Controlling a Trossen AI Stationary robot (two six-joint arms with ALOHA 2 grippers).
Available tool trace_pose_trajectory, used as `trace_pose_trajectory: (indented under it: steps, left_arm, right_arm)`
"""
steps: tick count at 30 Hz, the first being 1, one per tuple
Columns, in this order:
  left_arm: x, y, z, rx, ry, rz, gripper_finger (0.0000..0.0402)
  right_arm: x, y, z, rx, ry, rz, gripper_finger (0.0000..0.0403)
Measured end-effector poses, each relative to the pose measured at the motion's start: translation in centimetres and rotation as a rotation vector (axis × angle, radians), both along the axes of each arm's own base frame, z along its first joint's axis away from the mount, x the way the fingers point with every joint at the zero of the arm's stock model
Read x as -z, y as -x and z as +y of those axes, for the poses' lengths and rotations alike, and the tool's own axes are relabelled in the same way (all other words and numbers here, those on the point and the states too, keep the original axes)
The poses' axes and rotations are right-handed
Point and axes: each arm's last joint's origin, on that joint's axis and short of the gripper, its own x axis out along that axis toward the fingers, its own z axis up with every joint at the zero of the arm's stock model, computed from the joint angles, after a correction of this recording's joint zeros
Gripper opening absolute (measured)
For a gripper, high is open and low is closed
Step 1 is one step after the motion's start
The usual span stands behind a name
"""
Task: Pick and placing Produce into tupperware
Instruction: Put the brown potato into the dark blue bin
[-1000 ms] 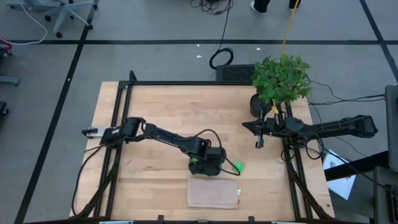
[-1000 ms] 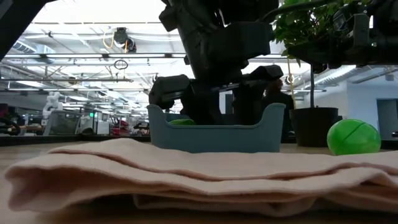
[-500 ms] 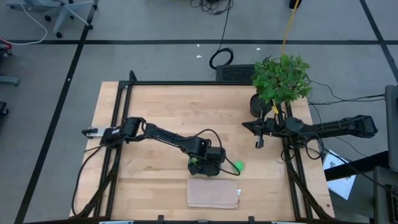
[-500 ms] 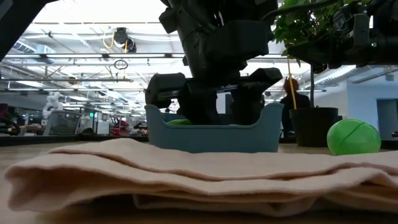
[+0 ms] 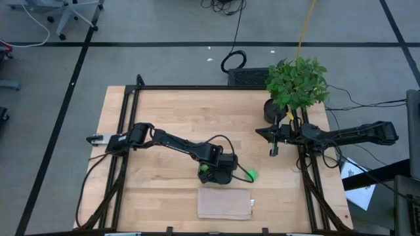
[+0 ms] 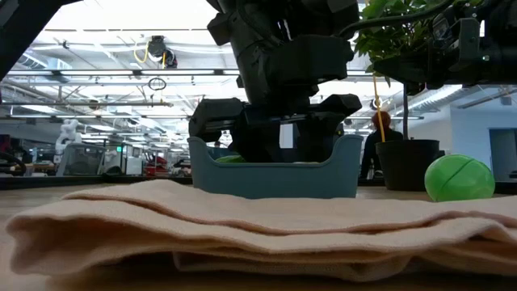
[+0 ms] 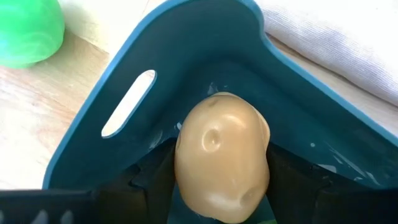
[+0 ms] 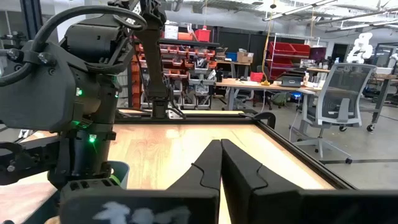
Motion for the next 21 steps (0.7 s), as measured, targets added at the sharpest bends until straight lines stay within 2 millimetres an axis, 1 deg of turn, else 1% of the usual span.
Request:
trace_pose_trajectory:
  steps: [7,21]
  left_arm:
    - [0.00,-0.02,0.00,-0.008,0.000,-0.001,0.0210]
    - [-0.01,-0.04,0.05,-0.096,0.020,0.012,0.0210]
  right_arm:
    - [0.00,0.00,0.00,0.000,-0.003,0.000,0.0000]
    - [0.00,0.00,0.00,0.000,-0.004,-0.001,0.0000]
